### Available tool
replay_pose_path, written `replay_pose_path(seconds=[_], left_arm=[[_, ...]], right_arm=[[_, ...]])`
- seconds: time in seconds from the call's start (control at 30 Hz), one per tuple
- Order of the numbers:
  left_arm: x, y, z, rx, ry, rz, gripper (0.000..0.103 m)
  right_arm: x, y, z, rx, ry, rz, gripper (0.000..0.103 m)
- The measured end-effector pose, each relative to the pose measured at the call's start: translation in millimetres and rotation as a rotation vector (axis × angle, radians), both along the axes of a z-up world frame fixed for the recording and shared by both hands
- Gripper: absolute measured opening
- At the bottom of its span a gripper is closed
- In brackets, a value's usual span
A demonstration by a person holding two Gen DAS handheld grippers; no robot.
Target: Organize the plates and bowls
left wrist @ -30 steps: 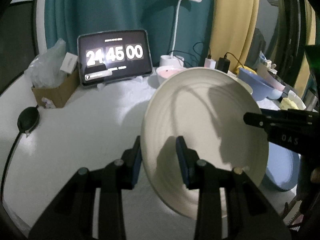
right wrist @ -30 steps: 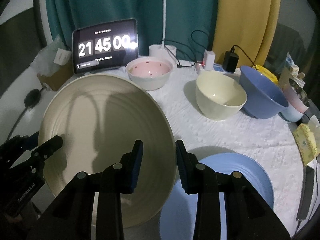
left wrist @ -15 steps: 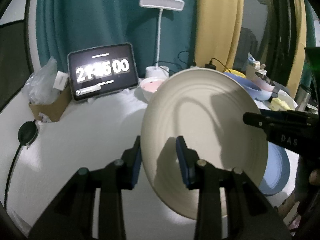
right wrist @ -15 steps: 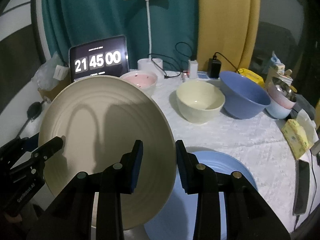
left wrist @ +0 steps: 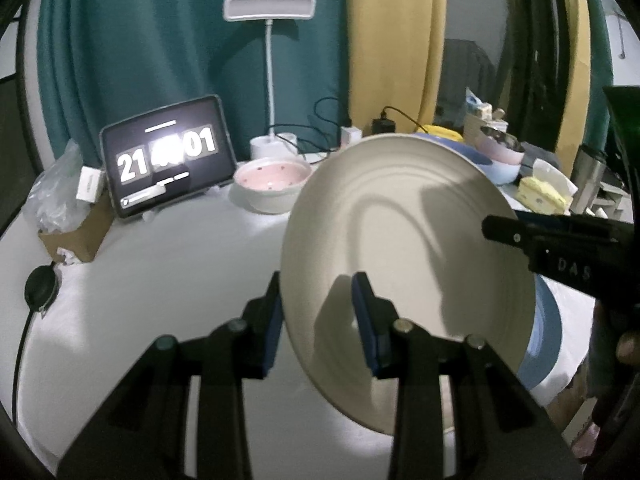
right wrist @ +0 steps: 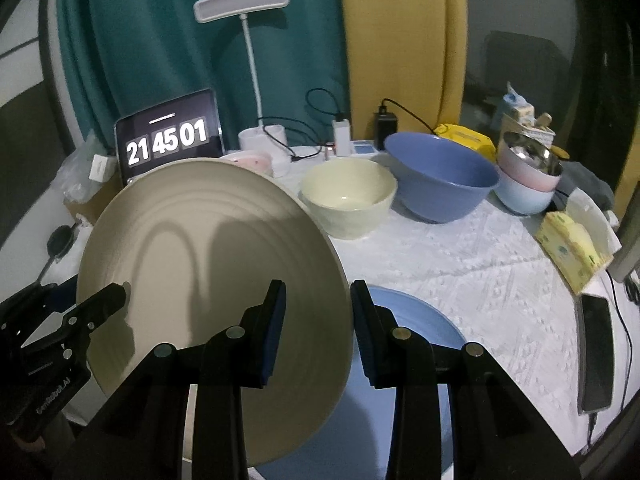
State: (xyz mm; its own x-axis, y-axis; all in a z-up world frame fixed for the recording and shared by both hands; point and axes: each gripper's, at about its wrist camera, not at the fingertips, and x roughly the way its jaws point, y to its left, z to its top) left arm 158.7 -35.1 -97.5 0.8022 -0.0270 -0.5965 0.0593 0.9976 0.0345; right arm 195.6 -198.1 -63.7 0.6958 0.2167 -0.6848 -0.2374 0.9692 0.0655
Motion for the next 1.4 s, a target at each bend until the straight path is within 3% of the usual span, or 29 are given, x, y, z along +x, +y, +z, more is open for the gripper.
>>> replay_pose_path(seconds=[0.8,1.4], left_arm=[[14,-66,-25,0.054,0.095,-0.094,0.034],[26,-93,-50,0.106,0.168,-0.128,0.037]], right_arm=[[-6,-68,-22,0.048,0.039,-0.103,0.037],[-5,-93,-44,0.054,0.078,-0.142,0.037]])
